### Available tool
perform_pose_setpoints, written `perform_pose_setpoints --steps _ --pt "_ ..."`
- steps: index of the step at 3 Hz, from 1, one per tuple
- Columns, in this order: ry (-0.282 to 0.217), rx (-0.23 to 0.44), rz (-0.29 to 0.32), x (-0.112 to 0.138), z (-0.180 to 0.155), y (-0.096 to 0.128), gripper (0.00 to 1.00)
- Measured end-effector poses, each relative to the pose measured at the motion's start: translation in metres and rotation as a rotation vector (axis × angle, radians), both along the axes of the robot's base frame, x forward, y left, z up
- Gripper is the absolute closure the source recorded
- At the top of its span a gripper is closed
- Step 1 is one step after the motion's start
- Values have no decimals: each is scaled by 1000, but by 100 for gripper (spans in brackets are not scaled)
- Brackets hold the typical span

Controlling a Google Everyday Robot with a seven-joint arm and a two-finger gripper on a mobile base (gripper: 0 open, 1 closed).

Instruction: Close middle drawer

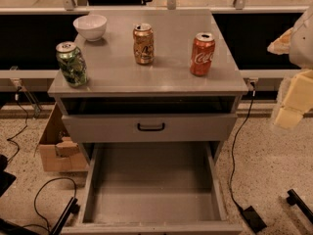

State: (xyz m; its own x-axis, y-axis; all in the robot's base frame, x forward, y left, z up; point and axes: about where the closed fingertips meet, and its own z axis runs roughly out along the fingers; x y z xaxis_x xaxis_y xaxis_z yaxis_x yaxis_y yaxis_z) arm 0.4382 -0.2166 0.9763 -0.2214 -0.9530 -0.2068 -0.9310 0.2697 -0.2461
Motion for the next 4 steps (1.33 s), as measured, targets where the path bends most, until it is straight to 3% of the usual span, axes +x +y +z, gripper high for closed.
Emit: perform_pose_setpoints --steps 1,2,3,4 --pt "-12 -5 -4 -1 0 0 0" --pt "-18 -17 -3 -11 -36 -3 0" --pt "-70 -61 -25 -31 -73 -7 0" --pt "-63 -90 -48 -38 -151 -7 0"
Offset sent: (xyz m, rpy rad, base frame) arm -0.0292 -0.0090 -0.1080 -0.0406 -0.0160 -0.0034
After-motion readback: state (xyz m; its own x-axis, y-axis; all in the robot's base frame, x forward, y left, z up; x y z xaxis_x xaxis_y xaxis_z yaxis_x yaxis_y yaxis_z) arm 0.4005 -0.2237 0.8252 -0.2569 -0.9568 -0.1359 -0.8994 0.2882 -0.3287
